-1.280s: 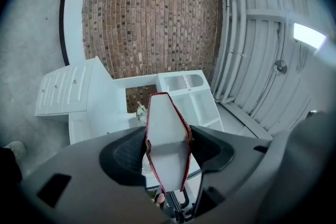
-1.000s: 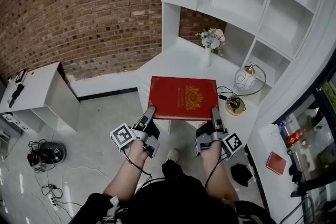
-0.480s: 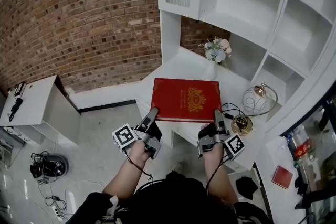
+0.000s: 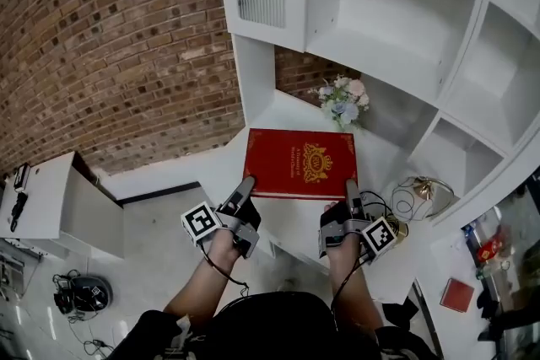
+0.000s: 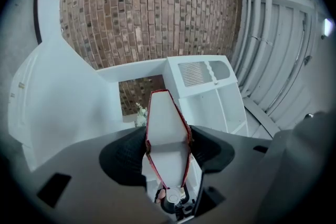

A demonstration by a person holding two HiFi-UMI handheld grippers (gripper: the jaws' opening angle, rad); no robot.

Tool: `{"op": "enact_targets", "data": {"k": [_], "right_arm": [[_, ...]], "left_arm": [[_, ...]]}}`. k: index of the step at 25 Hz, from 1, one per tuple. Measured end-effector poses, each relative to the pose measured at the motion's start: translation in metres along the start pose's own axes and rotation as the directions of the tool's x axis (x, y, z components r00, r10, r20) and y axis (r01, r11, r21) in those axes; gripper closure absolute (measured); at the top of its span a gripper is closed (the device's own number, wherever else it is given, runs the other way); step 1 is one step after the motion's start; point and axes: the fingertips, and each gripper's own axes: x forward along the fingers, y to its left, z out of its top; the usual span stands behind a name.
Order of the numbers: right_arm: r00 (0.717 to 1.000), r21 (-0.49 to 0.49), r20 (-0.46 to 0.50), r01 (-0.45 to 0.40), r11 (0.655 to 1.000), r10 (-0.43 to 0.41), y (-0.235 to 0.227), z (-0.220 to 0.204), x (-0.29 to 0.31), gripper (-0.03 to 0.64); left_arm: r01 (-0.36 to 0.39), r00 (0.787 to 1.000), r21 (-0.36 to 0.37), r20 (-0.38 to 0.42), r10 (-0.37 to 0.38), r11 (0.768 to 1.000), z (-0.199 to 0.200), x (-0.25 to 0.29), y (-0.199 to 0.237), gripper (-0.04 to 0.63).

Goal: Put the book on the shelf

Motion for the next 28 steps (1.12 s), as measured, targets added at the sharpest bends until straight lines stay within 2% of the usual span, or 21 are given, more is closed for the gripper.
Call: {"op": "enact_targets", "data": {"k": [8,17,21,28], "right_arm": [[0.999,-0.027,0.028,0.025,0.999,-0.025,-0.005,0.026,0.057,0.359],[0.992,-0.067,0.129,0.011,0.998,-0.003,-0.005,0.051,0.064,0.357],[0.978,-0.096,0.207,0.01,0.995,0.01,-0.003,0.059,0.065,0.357],[0.925,-0.12,0.379,0.024,0.993,0.024,0.0,0.066,0.06,0.357]], "left_arm": [[-0.008,1.0,-0.043,-0.022,0.007,0.999,0.023,0.064,0.024,0.333],[0.038,0.991,-0.082,-0.125,-0.049,0.996,0.021,0.114,0.036,0.333],[0.071,0.972,-0.101,-0.216,-0.092,0.992,0.023,0.143,0.04,0.333],[0.089,0.908,-0.145,-0.394,-0.14,0.985,0.023,0.187,0.044,0.333]]}}
